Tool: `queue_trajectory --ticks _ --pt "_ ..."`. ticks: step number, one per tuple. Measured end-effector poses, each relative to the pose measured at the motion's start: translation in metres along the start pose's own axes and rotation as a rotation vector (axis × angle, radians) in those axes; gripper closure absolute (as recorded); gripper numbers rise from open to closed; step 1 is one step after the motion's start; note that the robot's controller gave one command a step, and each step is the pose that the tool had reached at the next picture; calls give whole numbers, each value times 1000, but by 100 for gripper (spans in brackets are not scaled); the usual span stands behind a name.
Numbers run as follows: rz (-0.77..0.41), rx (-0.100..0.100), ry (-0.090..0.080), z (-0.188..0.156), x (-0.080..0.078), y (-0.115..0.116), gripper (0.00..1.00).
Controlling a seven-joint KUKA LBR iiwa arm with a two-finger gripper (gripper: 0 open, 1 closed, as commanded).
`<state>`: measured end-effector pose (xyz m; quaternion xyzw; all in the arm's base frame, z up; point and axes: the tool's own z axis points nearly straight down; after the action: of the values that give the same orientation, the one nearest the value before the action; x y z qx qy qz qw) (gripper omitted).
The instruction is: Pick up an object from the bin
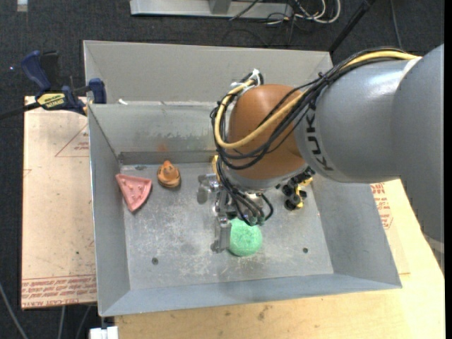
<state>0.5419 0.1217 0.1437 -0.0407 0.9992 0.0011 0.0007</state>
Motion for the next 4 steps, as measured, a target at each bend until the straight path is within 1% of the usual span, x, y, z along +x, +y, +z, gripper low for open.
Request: queue_trajectory --ticks 1,2,3,4 --pt "19 3 2 6 -6 -33 0" --pt "-18 1 1 -1 -2 -43 0" --pt "-137 1 -8 25 -24 -95 0" --pt "-154 3 3 48 -29 -134 0"
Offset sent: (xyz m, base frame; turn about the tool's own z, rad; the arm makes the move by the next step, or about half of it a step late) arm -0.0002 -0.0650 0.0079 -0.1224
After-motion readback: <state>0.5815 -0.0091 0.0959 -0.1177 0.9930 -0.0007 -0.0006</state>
